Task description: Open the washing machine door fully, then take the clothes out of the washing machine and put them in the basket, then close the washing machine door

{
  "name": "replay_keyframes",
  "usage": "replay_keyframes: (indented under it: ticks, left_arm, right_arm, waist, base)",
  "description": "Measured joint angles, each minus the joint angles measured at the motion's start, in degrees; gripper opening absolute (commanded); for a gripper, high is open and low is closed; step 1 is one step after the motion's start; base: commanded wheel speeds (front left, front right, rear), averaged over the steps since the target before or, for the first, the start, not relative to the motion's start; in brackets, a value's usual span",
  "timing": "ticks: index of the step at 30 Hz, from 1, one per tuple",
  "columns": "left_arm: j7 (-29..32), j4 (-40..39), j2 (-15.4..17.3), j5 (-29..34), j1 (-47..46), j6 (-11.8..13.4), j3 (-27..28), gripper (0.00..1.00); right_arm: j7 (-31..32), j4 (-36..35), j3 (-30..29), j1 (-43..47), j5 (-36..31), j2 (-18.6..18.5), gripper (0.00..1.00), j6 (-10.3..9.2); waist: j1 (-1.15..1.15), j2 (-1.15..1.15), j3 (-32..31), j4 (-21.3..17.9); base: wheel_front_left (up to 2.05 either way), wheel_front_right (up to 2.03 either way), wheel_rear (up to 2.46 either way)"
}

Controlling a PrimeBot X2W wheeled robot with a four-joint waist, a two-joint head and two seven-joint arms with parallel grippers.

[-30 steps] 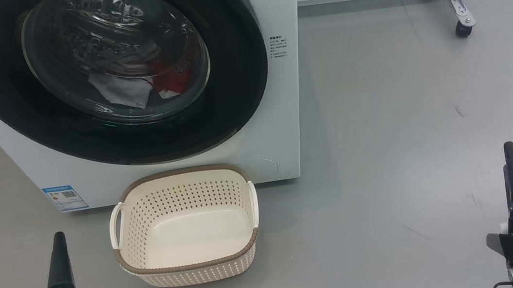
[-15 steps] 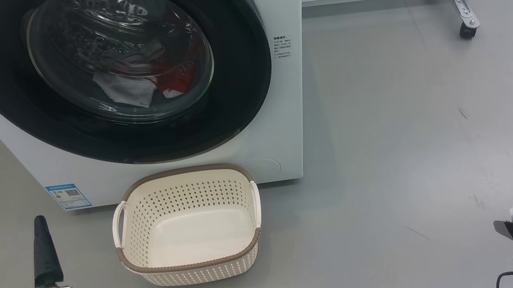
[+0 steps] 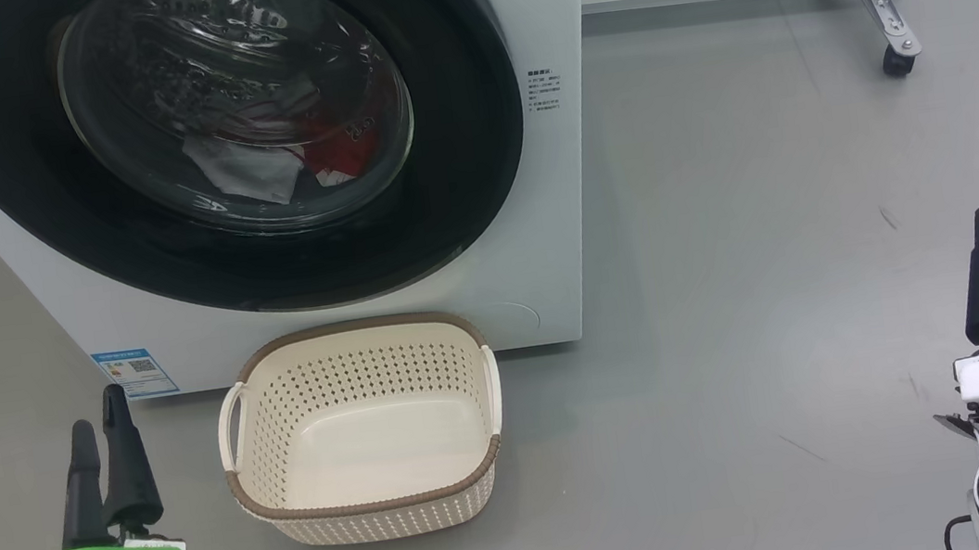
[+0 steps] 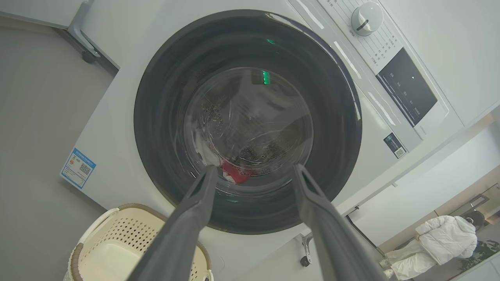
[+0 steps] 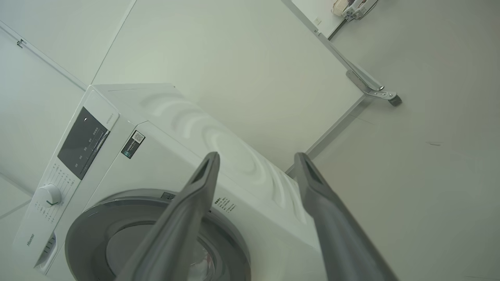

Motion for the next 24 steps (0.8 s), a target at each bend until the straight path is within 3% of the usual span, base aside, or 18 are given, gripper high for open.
replay_keyframes:
  ticks: [11,24]
  left_arm:
    - [-1.6,-0.5,1.1,15.1,0.1,0.0,-2.2,1.0]
    - [-3.7,0.8,1.1,30.2,0.2,0.0,-3.6,1.0]
  right_arm:
    - [-1.9,-1.6,3.1,0.1,-14.0,0.0,1.0,-2.14]
    - [-4.3,-2.0,7.7,0.4,-27.8,-0.1,1.0,-6.56]
  waist:
    - [0.0,0.0,0.0,0.3]
    - [0.0,0.0,0.4,0.8]
  base:
    - [0.0,0.0,0.0]
    - [0.0,0.0,0.0]
